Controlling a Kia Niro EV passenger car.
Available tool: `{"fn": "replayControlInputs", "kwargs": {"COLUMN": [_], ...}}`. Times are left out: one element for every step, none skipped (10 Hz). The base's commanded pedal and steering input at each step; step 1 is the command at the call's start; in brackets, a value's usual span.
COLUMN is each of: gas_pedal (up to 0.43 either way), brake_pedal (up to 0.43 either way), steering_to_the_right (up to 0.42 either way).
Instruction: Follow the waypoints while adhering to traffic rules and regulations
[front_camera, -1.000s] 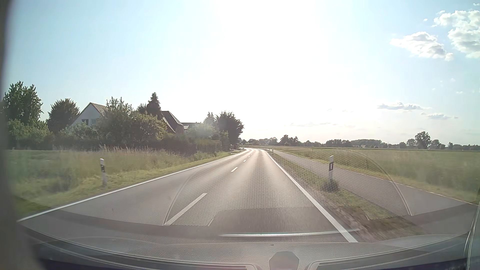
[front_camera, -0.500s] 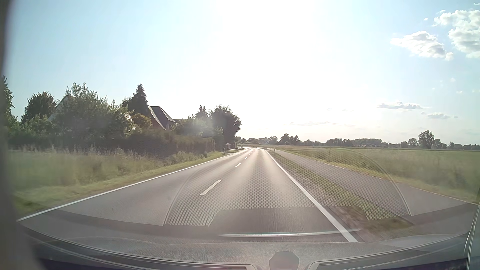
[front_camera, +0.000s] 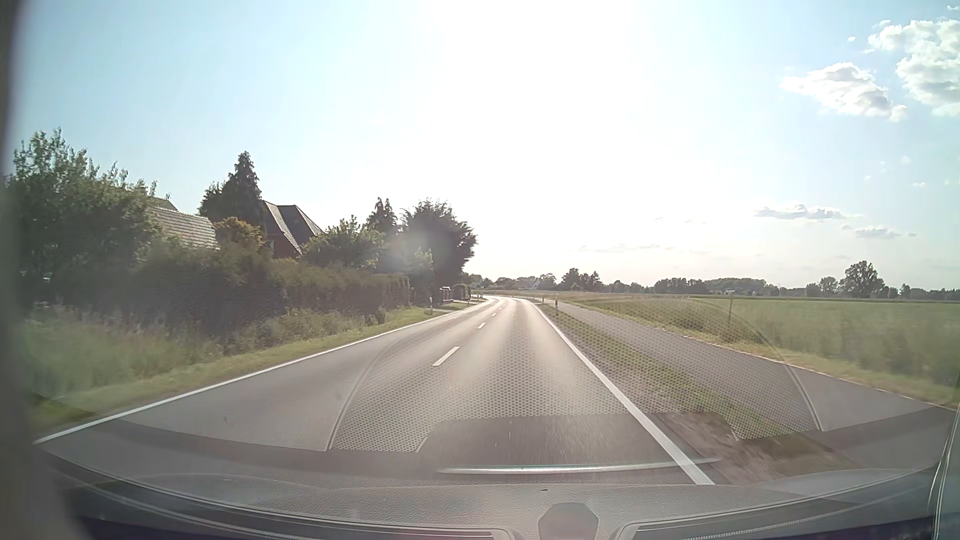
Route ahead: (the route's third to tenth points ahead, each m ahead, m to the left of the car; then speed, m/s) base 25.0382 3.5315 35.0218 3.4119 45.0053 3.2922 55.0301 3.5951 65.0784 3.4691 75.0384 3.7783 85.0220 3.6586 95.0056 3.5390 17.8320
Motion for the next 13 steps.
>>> {"fn": "replayControlInputs", "kwargs": {"gas_pedal": [0.240,0.240,0.240,0.240,0.240,0.240,0.240,0.240,0.240,0.240,0.240,0.240,0.240], "brake_pedal": [0.006,0.006,0.006,0.006,0.006,0.006,0.006,0.006,0.006,0.006,0.006,0.006,0.006], "steering_to_the_right": [0.004,0.004,0.004,0.004,0.004,0.004,0.004,0.004,0.004,0.004,0.004,0.003,0.003]}}
